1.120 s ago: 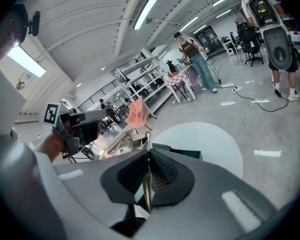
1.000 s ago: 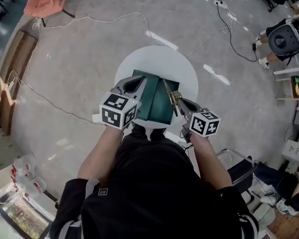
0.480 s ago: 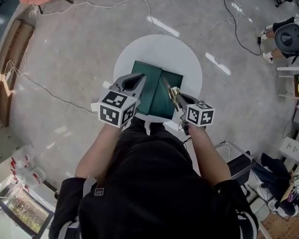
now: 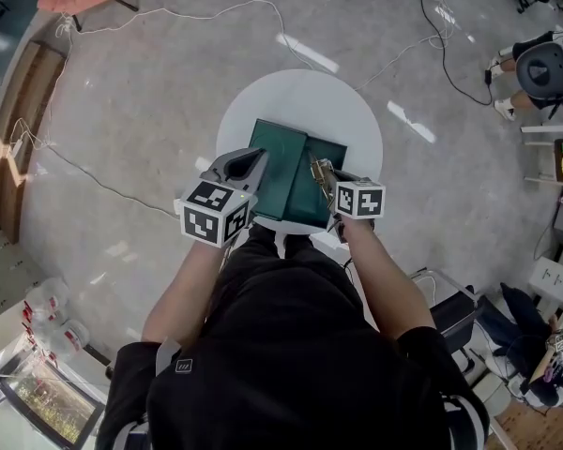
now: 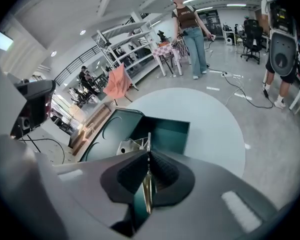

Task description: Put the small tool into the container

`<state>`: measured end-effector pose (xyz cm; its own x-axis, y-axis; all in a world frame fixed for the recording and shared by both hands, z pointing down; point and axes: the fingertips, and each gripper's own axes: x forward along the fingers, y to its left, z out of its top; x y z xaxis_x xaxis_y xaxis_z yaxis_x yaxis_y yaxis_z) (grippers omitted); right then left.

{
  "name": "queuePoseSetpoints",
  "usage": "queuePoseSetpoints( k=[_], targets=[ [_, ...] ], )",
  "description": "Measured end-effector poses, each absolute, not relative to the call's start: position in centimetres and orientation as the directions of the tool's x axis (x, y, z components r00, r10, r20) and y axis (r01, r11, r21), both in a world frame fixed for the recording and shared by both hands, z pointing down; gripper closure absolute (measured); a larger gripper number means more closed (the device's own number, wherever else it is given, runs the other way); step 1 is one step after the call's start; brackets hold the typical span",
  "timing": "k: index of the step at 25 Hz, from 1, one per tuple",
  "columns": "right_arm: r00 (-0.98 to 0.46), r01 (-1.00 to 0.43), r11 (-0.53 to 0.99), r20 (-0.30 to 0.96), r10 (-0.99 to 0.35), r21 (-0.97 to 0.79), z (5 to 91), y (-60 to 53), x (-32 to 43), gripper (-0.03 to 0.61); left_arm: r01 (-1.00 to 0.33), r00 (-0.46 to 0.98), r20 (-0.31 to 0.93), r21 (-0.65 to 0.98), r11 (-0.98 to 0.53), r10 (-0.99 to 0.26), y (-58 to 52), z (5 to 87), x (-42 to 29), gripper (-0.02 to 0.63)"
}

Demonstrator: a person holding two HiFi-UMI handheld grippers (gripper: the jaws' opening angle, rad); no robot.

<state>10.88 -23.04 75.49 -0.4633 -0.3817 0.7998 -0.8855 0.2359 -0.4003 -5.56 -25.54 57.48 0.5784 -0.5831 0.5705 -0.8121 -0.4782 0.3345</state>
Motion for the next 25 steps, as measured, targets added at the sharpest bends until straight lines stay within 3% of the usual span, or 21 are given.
queuePoseSetpoints(
  k=[8, 12, 25],
  targets=[
    [-0.335, -0.896, 0.397, 0.888, -0.316, -0.197, 78.5, -22.6, 7.3, 0.555, -0.806, 0.588, 0.565, 0.355, -0.473, -0.579, -25.7, 58.0, -7.2, 0.609],
    [-0.339, -0.861, 0.487, 0.88, -0.333, -0.148, 78.6, -22.3, 6.6, 0.545, -0.806, 0.589, 0.569, 0.363, -0.467, -0.574, -25.8, 58.2, -6.6, 0.609],
    [-0.395, -0.875, 0.415, 0.863, -0.315, -0.249, 77.7, -20.4, 7.8, 0.528, -0.761, 0.644, 0.533, 0.371, -0.533, -0.548, -27.2, 56.6, -4.4, 0.609]
  ],
)
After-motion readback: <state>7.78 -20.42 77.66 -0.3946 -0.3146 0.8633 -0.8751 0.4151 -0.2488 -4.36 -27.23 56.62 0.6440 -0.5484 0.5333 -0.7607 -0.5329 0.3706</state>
